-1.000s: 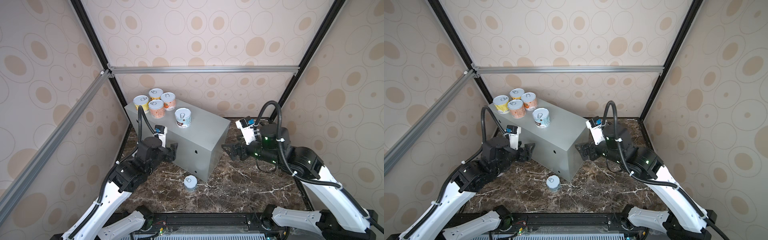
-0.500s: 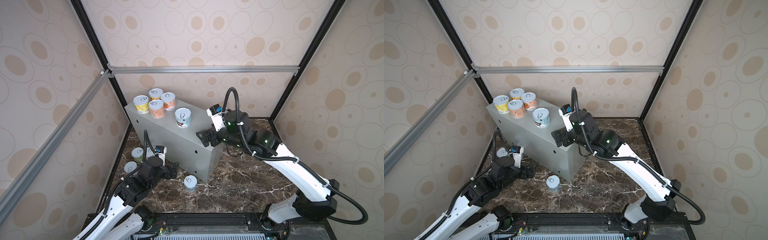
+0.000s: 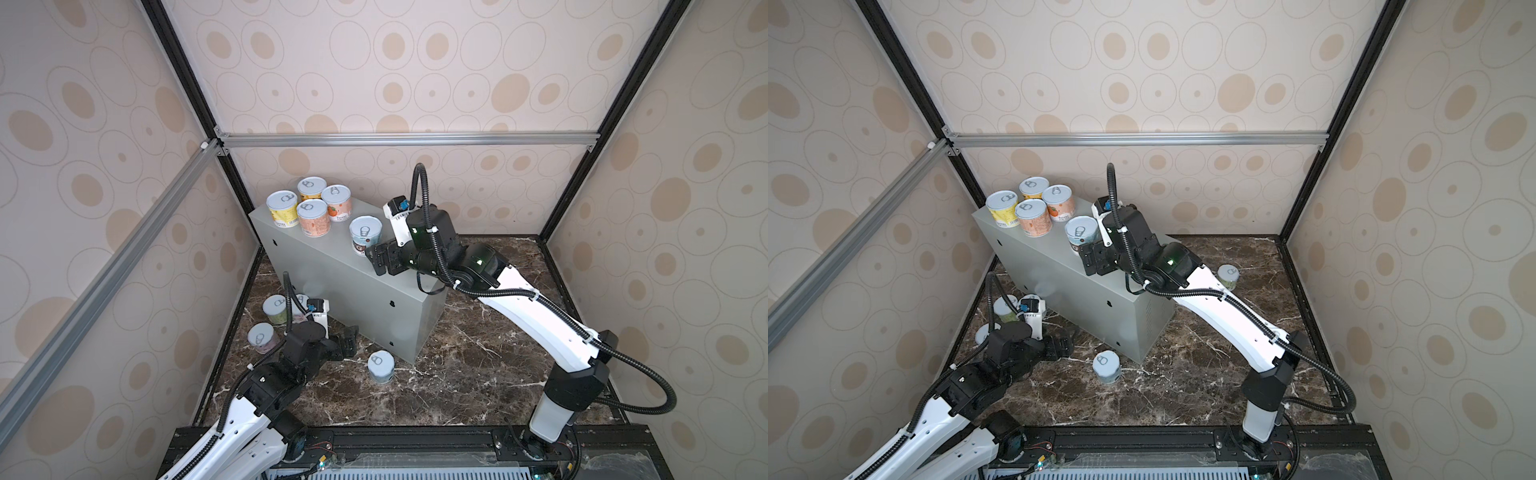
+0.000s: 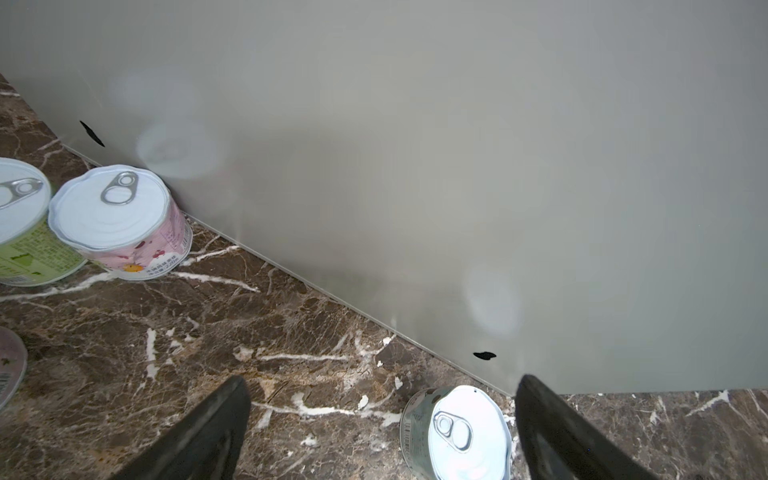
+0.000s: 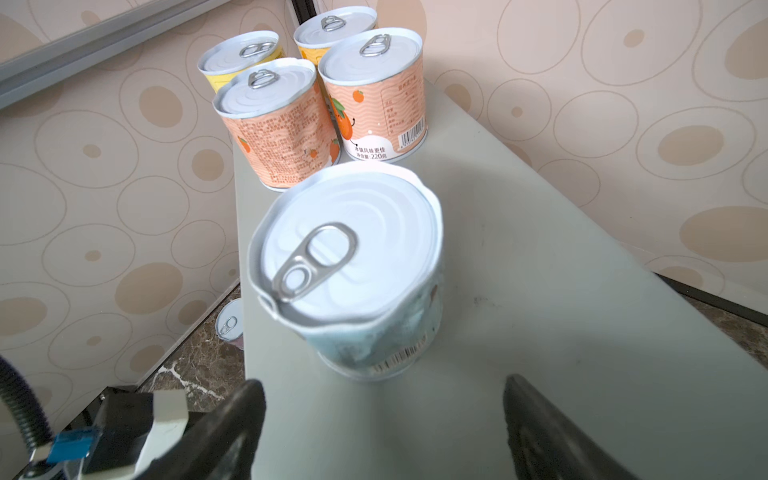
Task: Place and organize the canned foods onto the counter
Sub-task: 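Slide the light-blue can with the right gripper against the orange cans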
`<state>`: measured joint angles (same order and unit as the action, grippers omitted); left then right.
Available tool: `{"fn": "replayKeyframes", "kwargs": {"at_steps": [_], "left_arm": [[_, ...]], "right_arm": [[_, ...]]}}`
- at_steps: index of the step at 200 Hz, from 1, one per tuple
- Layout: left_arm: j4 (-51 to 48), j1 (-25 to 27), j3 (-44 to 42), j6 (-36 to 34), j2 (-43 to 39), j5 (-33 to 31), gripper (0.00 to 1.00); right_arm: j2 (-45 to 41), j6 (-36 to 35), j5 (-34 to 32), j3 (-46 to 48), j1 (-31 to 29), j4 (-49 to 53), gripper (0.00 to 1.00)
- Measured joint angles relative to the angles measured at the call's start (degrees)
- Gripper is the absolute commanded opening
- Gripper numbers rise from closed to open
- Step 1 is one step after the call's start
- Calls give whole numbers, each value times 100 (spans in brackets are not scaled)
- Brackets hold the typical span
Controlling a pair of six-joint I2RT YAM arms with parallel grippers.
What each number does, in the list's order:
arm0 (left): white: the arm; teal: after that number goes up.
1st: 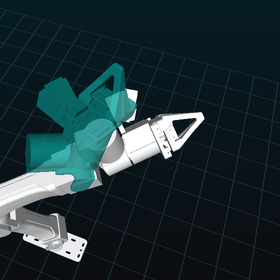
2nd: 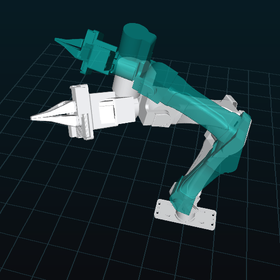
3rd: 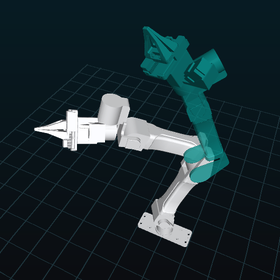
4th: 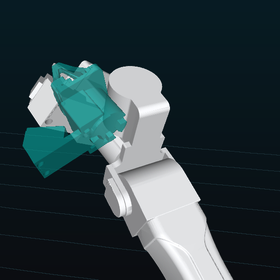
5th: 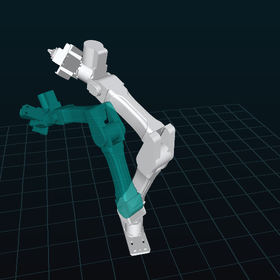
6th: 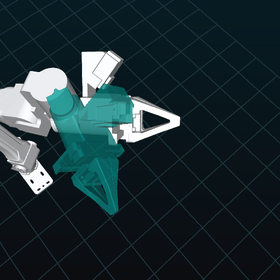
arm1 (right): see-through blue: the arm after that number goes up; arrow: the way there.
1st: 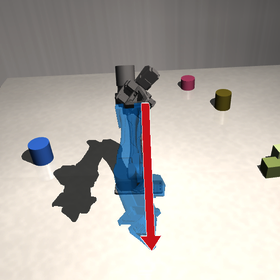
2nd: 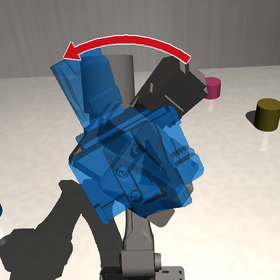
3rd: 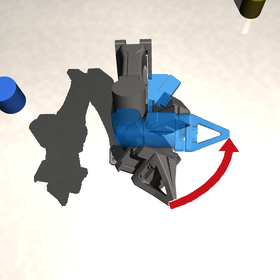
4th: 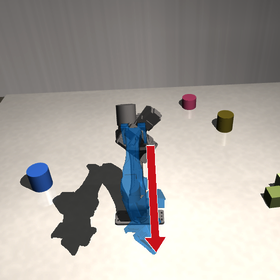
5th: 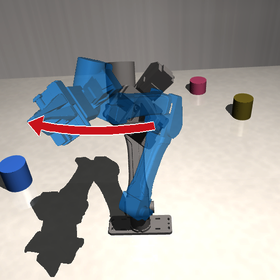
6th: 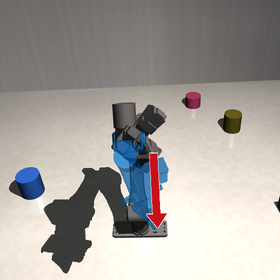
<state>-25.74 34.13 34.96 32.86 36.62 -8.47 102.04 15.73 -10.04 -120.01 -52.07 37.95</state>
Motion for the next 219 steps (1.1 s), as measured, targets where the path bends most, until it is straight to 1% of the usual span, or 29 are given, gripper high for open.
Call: {"fn": "replayKeyframes", "kwargs": {"at_steps": [49, 123, 180, 219], "left_arm": [[197, -68, -79, -2, 26, 55, 99], [372, -122, -144, -7, 33, 251, 99], [444, -201, -179, -7, 92, 372, 99], [474, -232, -188, -7, 175, 437, 99]], "right_arm": [[494, 184, -118, -442, 17, 0, 84], [994, 330, 39, -981, 293, -11, 67], [1482, 323, 256, -1611, 492, 37, 65], [1600, 323, 389, -1781, 584, 50, 63]]}}
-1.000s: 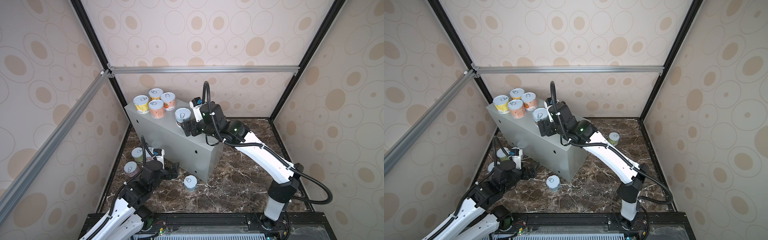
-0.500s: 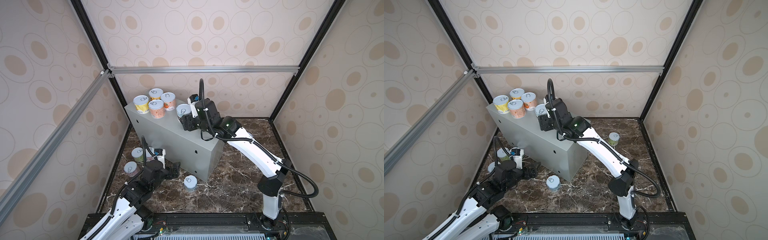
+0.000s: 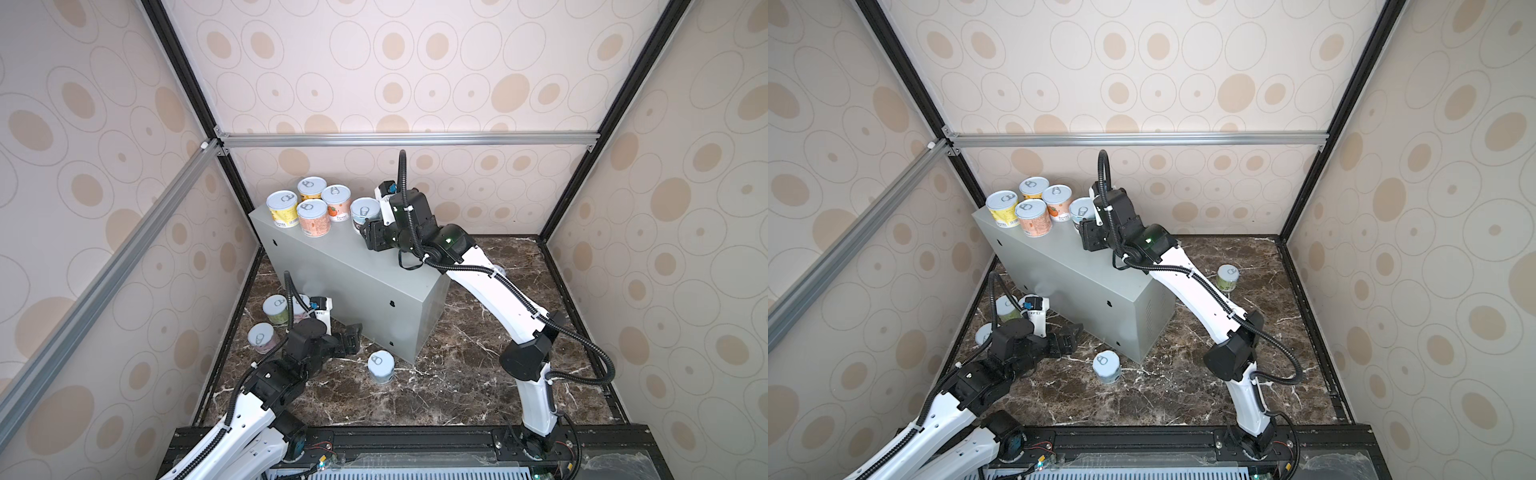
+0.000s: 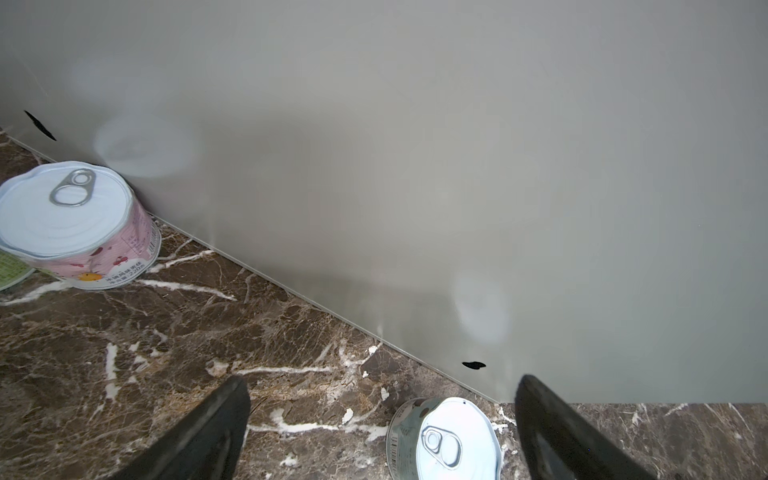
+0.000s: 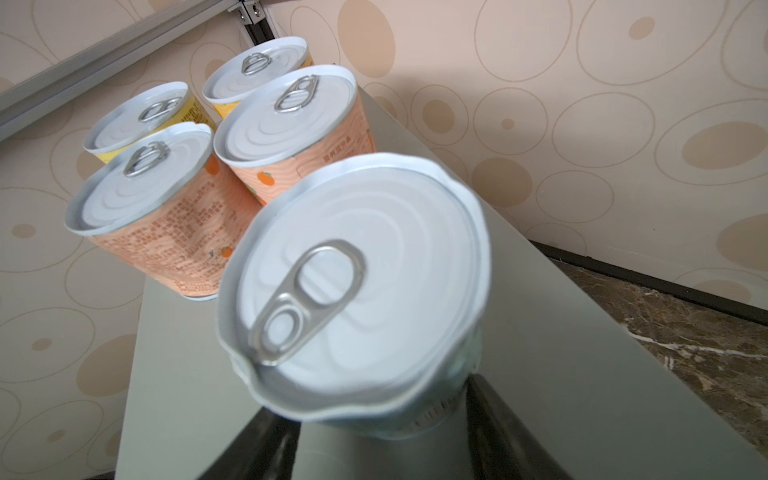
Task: Place and organize the canned foods onto the counter
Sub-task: 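Slide the light-blue can with the right gripper against the orange cans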
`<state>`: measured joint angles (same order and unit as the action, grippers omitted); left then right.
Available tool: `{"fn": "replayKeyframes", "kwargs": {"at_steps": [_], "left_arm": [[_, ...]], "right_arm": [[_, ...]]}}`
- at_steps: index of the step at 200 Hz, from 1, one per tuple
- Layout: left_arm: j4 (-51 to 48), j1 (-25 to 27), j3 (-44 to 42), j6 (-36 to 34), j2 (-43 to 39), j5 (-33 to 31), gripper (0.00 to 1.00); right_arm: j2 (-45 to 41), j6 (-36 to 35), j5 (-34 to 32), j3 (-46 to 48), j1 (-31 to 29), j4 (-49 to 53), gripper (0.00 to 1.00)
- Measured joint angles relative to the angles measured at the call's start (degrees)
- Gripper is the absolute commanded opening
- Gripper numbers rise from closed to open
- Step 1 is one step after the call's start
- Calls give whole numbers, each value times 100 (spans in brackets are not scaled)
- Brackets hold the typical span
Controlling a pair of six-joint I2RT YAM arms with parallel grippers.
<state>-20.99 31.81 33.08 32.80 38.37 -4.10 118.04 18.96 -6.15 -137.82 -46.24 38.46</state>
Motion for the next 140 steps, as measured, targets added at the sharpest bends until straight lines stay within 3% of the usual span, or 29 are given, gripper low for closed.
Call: {"fn": "replayKeyframes", "kwargs": {"at_steps": [140], "left_arm": [[85, -227, -28, -2, 116, 146, 99]], "right_arm": [[219, -229, 549, -210, 136, -94, 60]]}}
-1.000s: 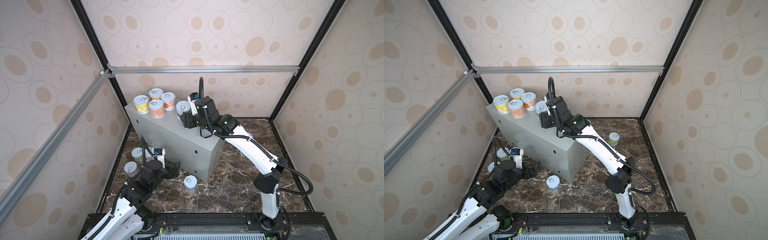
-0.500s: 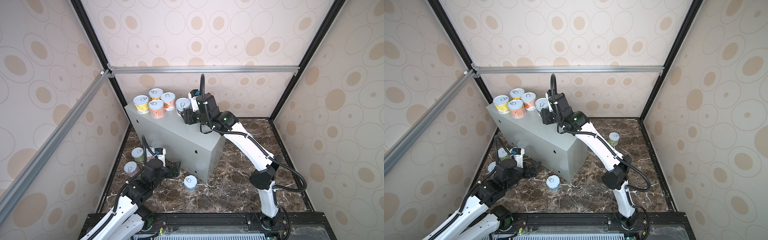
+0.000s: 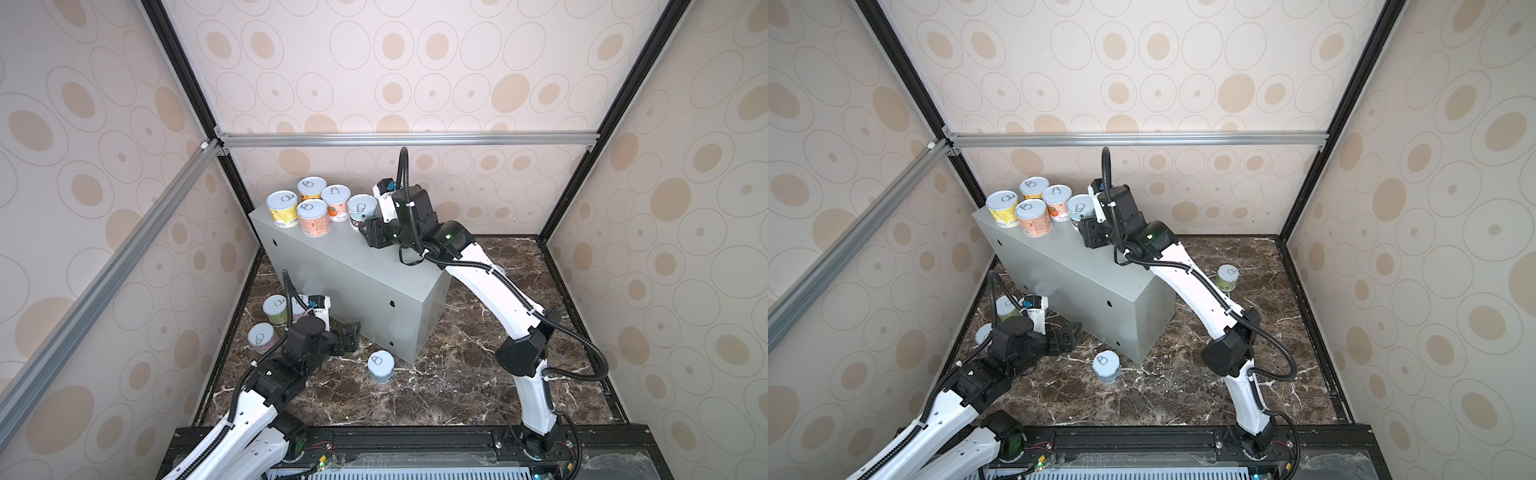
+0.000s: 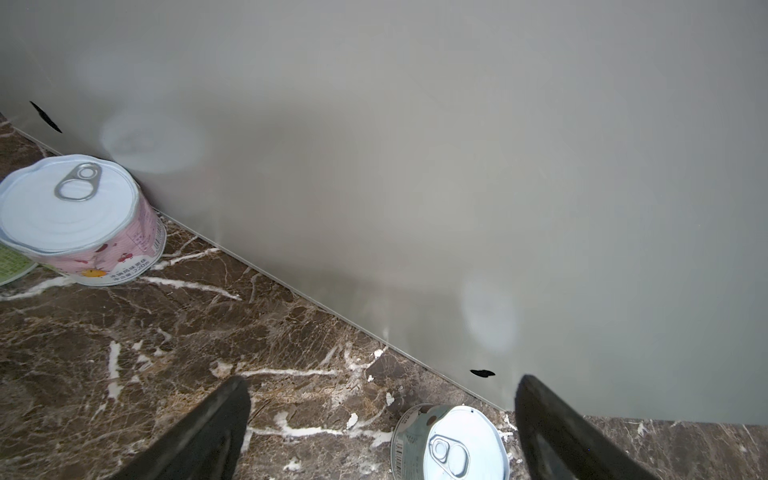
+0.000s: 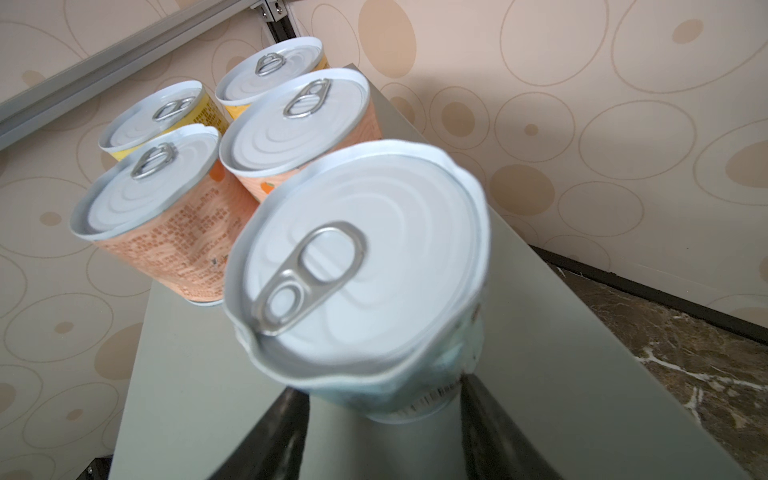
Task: Place and organize the canned foods onto the counter
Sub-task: 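Slide the light-blue can with the right gripper against the orange cans, then open and withdraw the right gripper down while the left gripper moves over a floor can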
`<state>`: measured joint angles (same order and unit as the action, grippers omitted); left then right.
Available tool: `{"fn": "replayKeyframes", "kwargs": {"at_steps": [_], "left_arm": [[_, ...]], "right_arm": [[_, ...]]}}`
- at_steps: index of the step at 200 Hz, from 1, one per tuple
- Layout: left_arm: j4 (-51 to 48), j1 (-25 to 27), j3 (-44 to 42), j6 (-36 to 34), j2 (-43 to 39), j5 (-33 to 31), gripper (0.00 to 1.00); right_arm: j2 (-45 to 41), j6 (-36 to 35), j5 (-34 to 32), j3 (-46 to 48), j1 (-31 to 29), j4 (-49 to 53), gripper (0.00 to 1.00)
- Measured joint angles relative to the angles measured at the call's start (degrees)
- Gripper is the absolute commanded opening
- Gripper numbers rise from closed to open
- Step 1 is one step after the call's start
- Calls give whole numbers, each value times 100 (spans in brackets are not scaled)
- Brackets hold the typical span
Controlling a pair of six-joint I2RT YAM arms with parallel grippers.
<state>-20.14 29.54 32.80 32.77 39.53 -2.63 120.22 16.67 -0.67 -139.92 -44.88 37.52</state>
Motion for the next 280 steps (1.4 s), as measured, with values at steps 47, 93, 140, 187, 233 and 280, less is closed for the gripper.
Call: {"fn": "replayKeyframes", "kwargs": {"at_steps": [47, 93, 140, 187, 233, 280], "left_arm": [[0, -4, -2, -2, 4, 0, 99], [50, -4, -68, -59, -39, 76, 99], [131, -4, -83, -70, -168, 177, 99], [81, -7, -50, -70, 74, 304, 99], [76, 459, -39, -20, 192, 317, 99], [72, 1663, -39, 308, 407, -236, 99]], "right_arm": [[13, -28, 72, -4, 2, -31, 66], [9, -70, 90, -15, 2, -24, 73], [-376, -105, 96, 396, 2, 59, 78], [-1443, -140, 90, 1425, 2, -4, 86], [-2636, -184, 24, 2643, 2, -173, 95], [-3707, -236, -199, 3818, 4, -238, 100]]}}
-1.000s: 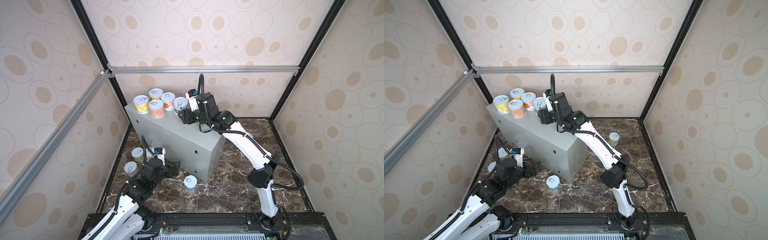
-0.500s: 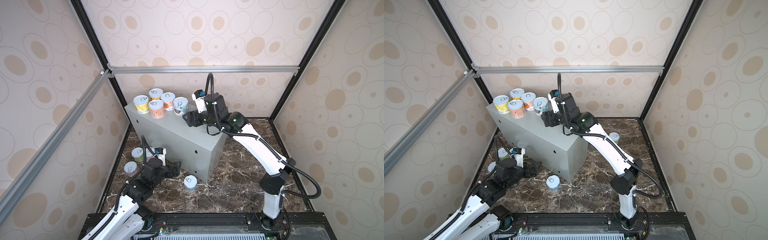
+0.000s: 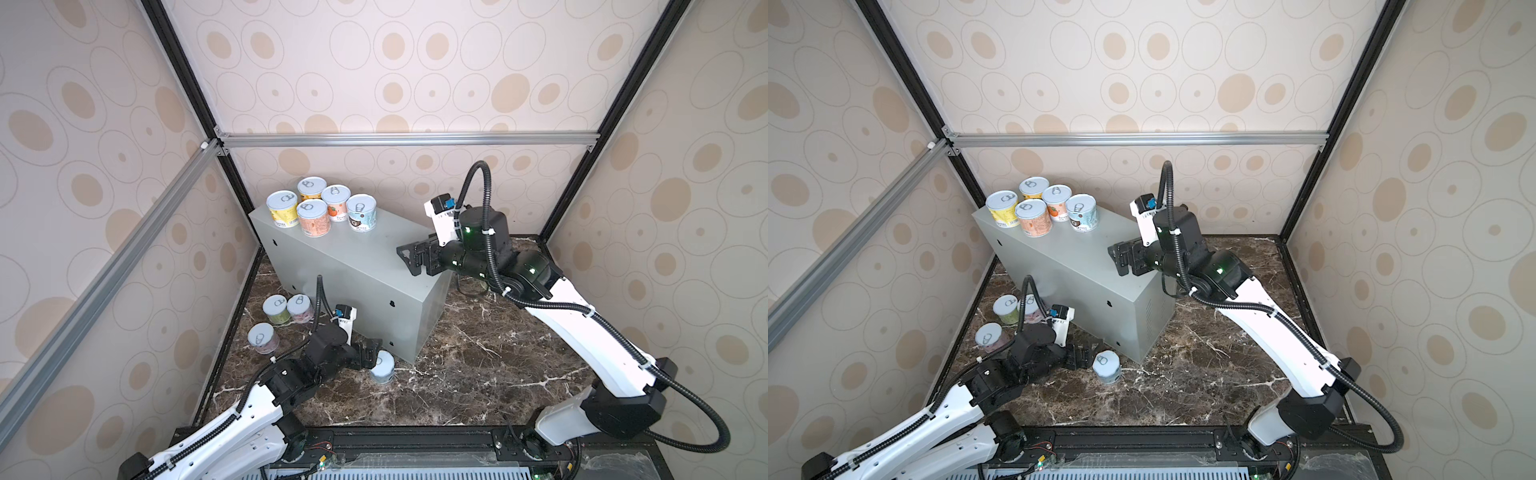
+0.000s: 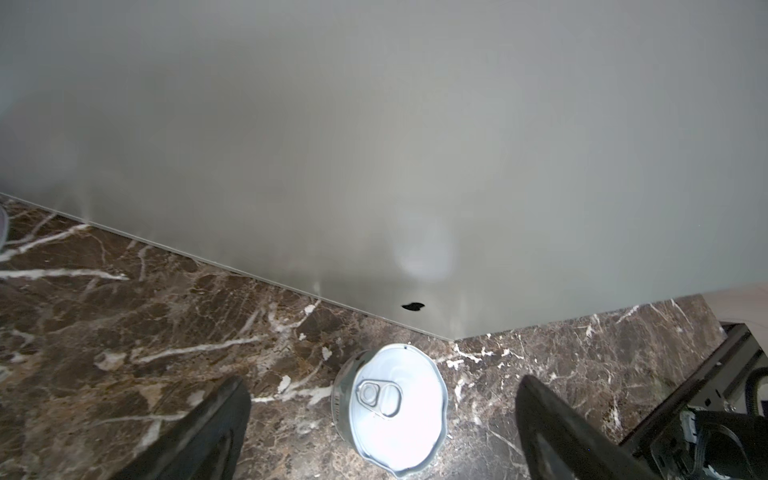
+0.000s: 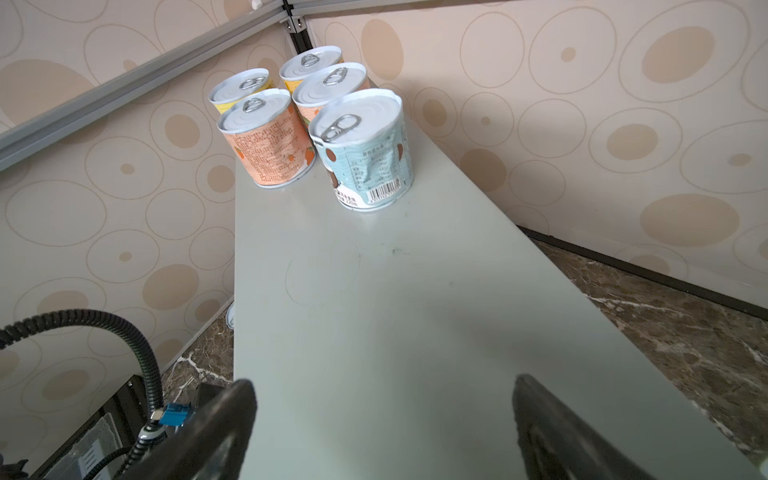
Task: Place and organize the canned foods onto the counter
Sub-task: 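Open and withdraw the right gripper down while the left gripper moves over a floor can, then lower the left gripper onto the white-lidded can by the cabinet and close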
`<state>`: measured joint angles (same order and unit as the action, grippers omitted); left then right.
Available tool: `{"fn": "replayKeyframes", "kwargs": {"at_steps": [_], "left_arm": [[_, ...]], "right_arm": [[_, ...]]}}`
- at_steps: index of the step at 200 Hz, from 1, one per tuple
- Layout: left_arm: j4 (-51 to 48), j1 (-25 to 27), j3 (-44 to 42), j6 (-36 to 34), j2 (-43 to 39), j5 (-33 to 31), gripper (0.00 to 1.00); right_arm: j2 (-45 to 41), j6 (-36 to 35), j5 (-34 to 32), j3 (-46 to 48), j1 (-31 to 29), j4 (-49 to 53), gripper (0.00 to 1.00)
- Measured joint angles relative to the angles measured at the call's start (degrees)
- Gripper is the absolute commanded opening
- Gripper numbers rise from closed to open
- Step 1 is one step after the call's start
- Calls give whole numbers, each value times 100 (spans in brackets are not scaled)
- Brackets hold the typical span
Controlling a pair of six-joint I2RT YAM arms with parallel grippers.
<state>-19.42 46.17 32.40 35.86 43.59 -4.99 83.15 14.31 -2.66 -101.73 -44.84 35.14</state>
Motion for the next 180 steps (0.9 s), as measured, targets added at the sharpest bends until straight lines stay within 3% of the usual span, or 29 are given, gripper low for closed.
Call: {"fn": "replayKeyframes", "kwargs": {"at_steps": [70, 180], "left_arm": [[7, 1410, 11, 444, 791, -828, 99], [638, 2243, -149, 901, 1563, -1731, 99]], "right_arm": [[-1639, -17, -275, 1539, 297, 50, 100], [-3427, -2, -625, 3060, 400, 352, 100]]}}
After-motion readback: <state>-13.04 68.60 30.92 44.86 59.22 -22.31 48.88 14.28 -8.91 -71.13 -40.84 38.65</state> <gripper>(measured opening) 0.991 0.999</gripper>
